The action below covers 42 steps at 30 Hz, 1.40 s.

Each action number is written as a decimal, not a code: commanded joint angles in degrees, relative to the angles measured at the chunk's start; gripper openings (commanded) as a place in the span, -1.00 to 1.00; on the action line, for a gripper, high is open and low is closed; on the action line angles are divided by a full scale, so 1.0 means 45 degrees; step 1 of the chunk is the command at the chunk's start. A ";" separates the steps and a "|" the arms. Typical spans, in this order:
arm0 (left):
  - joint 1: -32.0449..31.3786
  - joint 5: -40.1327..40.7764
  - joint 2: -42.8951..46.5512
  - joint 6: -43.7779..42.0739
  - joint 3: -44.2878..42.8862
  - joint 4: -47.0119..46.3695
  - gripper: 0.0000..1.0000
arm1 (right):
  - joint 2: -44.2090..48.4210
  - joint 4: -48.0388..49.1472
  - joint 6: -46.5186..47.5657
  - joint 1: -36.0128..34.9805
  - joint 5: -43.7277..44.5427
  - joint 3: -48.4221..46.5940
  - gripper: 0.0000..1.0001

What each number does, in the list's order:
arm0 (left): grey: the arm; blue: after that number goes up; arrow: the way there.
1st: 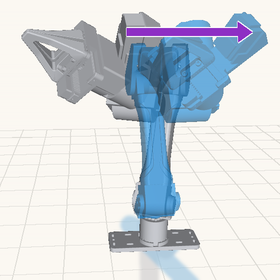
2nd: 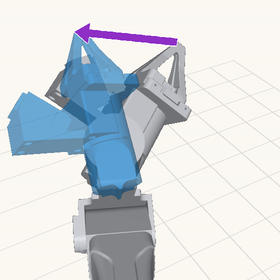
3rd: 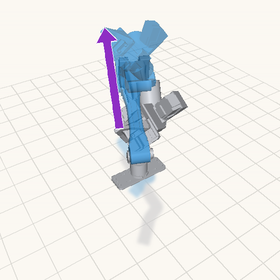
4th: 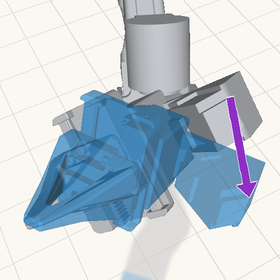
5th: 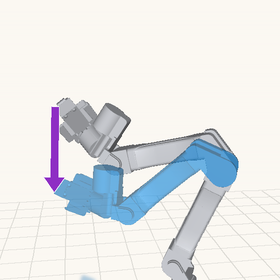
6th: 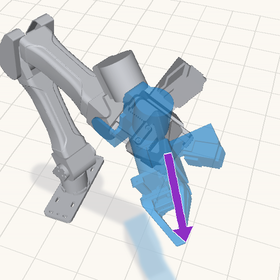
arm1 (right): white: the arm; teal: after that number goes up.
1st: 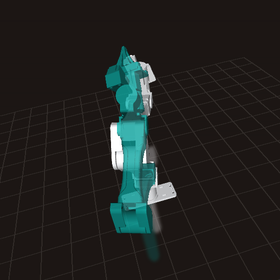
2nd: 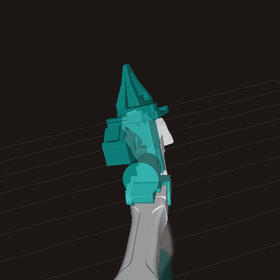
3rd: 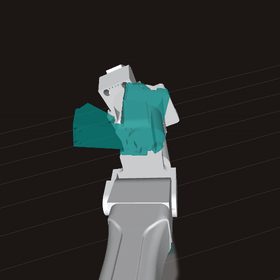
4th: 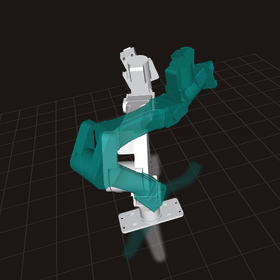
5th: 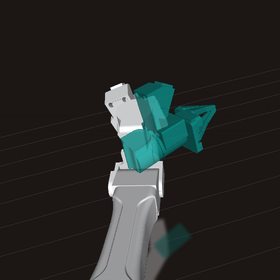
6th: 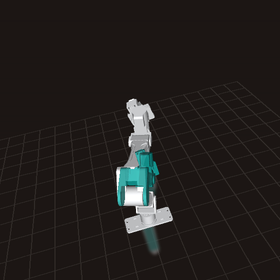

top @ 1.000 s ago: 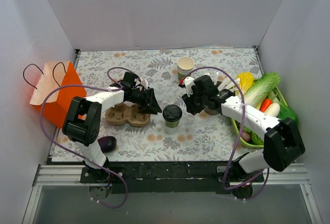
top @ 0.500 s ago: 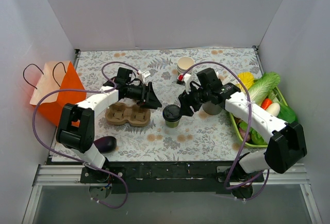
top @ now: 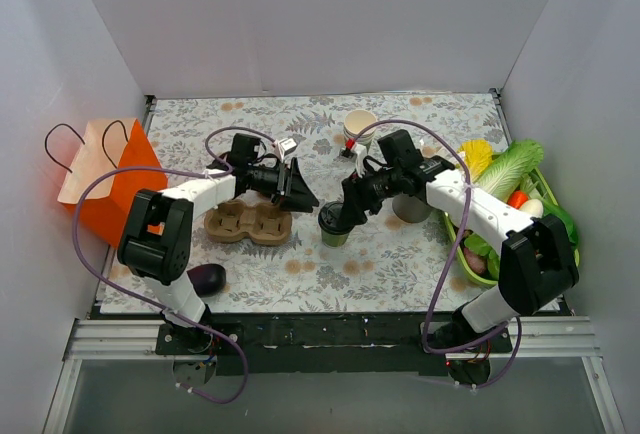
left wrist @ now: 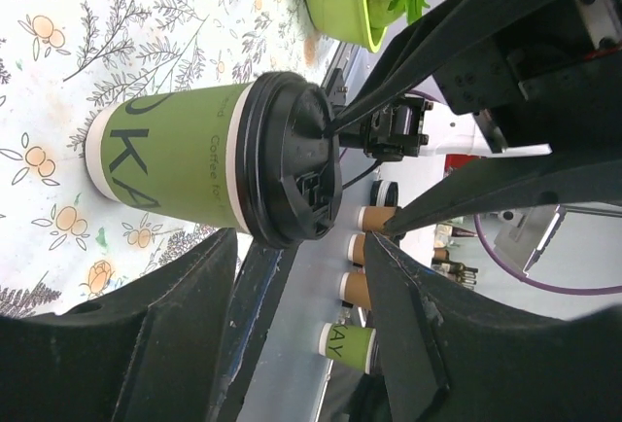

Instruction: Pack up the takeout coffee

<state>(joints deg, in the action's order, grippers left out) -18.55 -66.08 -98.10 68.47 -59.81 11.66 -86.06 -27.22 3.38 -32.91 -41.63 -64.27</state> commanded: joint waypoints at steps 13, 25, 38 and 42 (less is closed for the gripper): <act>-0.0195 -0.1232 -0.0562 0.0645 0.0421 -0.1556 0.09 | -0.0114 0.0522 -0.0966 0.0652 -0.0944 -0.0717 0.36; -0.0215 -0.1057 -0.1069 0.1074 0.0538 -0.2024 0.09 | -0.0093 -0.0298 -0.0789 0.0789 0.1378 -0.0698 0.35; -0.0215 -0.1486 -0.1967 0.3378 0.1182 -0.4465 0.07 | -0.1168 0.0365 -0.1258 0.1121 -0.0006 -0.0328 0.33; -0.0195 -0.1526 -0.2222 0.3496 0.1085 -0.4564 0.07 | -0.1246 0.0541 -0.1317 0.1160 -0.0475 0.0024 0.33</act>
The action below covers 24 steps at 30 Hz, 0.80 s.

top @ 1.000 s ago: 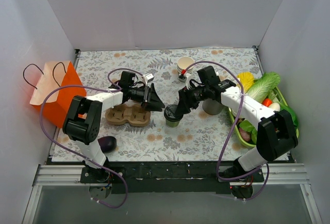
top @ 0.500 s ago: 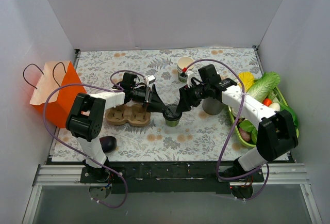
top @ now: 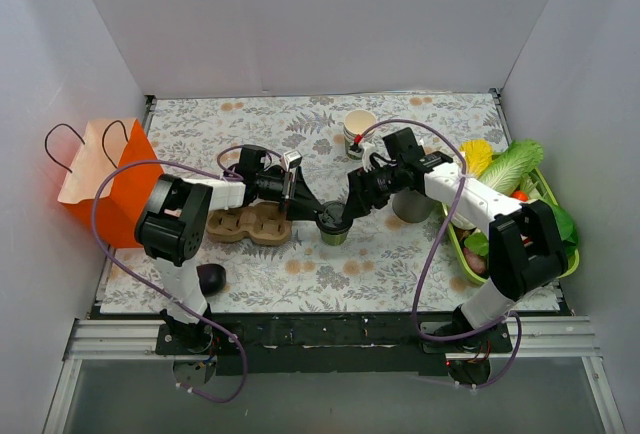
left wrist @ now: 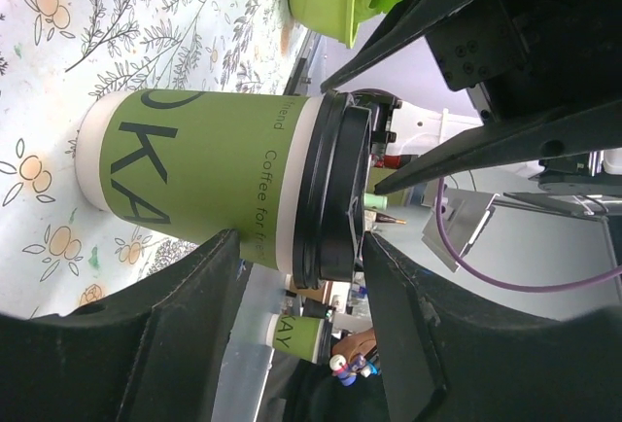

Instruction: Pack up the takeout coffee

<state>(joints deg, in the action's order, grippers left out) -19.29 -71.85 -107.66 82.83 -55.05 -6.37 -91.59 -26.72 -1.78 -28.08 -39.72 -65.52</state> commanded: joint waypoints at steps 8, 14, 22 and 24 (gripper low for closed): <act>-0.0050 -0.0302 -0.0393 0.0558 -0.0033 -0.0772 0.06 | -0.0251 0.0742 -0.0287 0.0399 -0.2090 0.0691 0.32; -0.0049 -0.0126 -0.0607 0.0617 -0.0033 -0.0616 0.04 | -0.0524 0.1035 -0.0541 0.0594 -0.2129 0.0906 0.29; -0.0030 0.0654 -0.0822 -0.0066 -0.0189 0.0615 0.02 | -0.0604 0.1270 -0.0620 0.0614 -0.2070 0.1297 0.20; -0.0049 0.0772 -0.0900 -0.0202 -0.0189 0.0829 0.01 | -0.0564 0.1387 -0.0581 0.0614 -0.2227 0.1375 0.17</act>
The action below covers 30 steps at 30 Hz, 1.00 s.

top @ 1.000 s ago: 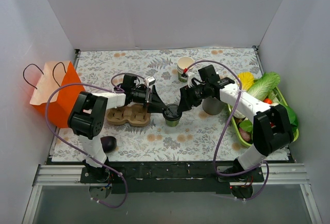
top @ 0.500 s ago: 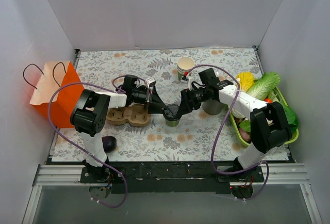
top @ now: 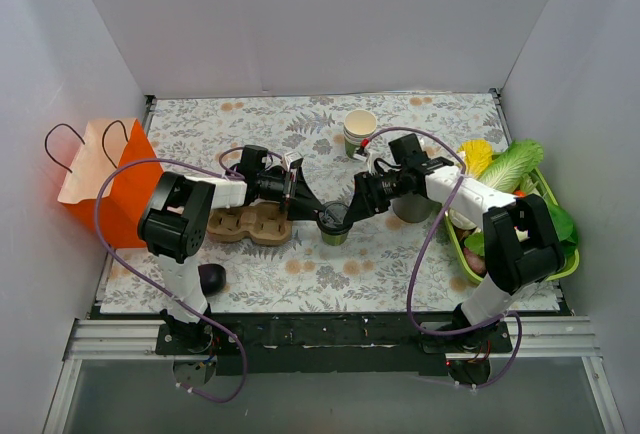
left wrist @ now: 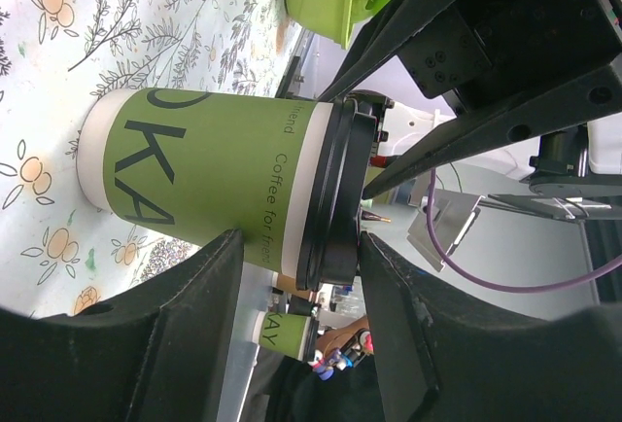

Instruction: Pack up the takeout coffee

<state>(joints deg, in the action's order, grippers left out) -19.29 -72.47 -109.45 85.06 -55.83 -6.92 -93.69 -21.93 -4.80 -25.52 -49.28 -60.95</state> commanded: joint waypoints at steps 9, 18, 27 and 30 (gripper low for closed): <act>-0.0050 0.1436 -0.0580 -0.1011 0.0083 0.1459 -0.01 | -0.0254 0.0499 0.0090 0.0046 0.0169 0.0848 0.06; -0.0049 0.1514 -0.0815 -0.0972 0.0044 0.1459 -0.02 | -0.0606 0.0811 0.0109 0.0085 0.0228 0.1141 0.01; -0.0049 0.1553 -0.0932 -0.0972 -0.0014 0.1459 -0.02 | -0.0489 0.0909 0.0207 0.0085 0.0443 0.1474 -0.03; -0.0030 0.1553 -0.0932 -0.0972 -0.0034 0.1459 -0.01 | -0.0391 0.0832 0.0304 0.0085 0.0715 0.1610 -0.03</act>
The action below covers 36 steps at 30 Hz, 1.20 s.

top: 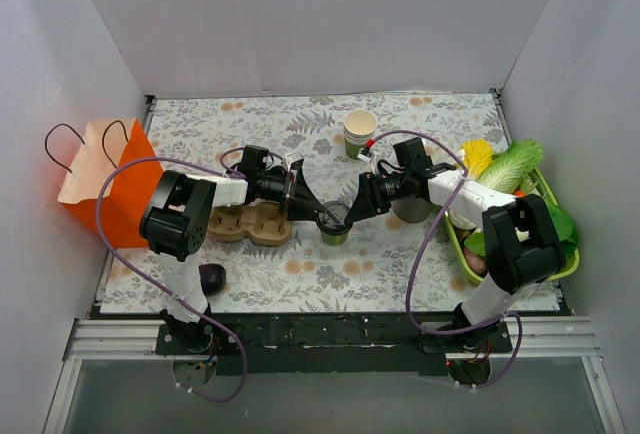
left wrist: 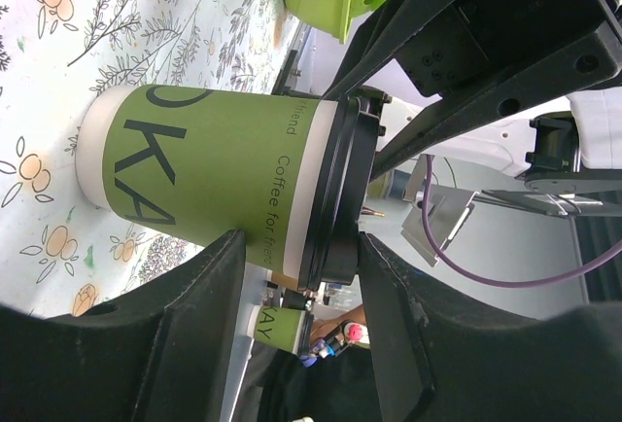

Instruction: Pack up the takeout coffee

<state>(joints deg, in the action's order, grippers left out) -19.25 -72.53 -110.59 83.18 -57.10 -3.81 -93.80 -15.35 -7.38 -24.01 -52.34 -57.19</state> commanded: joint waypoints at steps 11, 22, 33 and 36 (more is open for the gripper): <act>-0.0040 0.1451 -0.0855 -0.0437 0.0189 0.0769 -0.01 | 0.0043 -0.0807 0.1444 -0.0250 0.1552 0.1185 -0.03; -0.0020 0.1509 -0.1050 -0.0417 0.0052 0.0769 -0.01 | -0.0210 -0.0728 0.1463 -0.0250 0.1727 0.1303 -0.03; -0.0020 0.0749 -0.0875 -0.0106 -0.0473 0.0029 0.06 | -0.0406 -0.0865 0.1405 -0.0250 0.1962 0.1127 -0.02; -0.0020 0.0377 -0.1030 0.0012 -0.0825 -0.0324 0.06 | -0.0367 -0.0865 0.1424 -0.0250 0.1904 0.1088 -0.02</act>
<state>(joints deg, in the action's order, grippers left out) -19.25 -74.37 -112.44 84.55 -59.35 -3.20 -92.25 -13.67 -5.82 -23.97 -52.10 -54.96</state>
